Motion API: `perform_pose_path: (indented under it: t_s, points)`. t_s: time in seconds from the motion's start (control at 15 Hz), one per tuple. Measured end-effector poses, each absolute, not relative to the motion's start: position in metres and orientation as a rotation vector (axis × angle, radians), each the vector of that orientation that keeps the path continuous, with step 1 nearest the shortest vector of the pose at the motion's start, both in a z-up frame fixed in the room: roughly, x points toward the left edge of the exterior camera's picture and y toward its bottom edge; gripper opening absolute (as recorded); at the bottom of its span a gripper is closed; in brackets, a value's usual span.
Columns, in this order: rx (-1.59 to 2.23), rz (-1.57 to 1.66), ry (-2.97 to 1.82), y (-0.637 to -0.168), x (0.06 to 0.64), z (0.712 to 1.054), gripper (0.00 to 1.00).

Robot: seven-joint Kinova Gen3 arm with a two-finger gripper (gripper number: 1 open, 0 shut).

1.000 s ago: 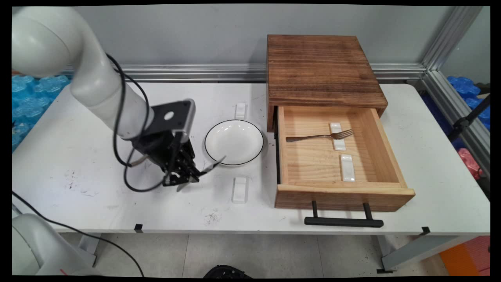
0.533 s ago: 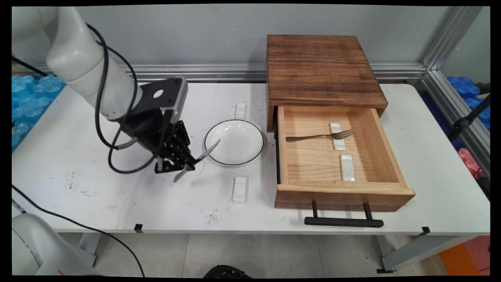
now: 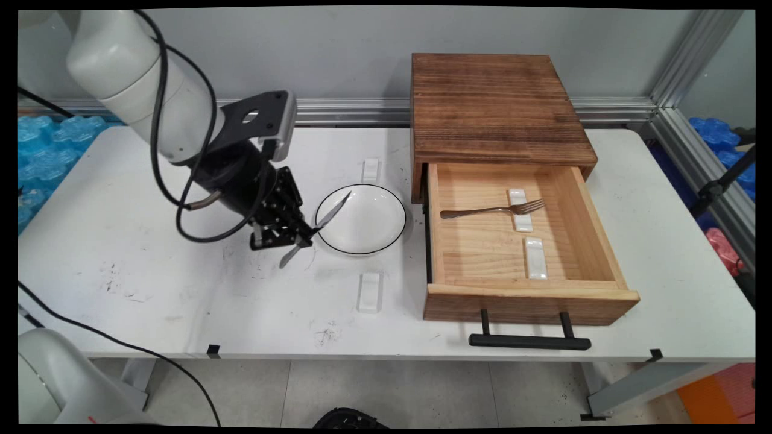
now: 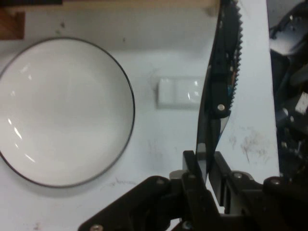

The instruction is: Place the picked object into the drawer

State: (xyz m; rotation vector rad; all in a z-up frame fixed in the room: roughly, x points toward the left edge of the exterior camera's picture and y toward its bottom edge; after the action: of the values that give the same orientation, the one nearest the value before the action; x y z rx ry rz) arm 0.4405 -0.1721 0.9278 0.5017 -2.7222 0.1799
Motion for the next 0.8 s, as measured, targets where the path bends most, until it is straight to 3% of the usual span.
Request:
perform_pose_path:
  t_s: [0.8]
  points:
    - [0.610,0.234,-2.548,-0.202,0.351,0.982,0.00]
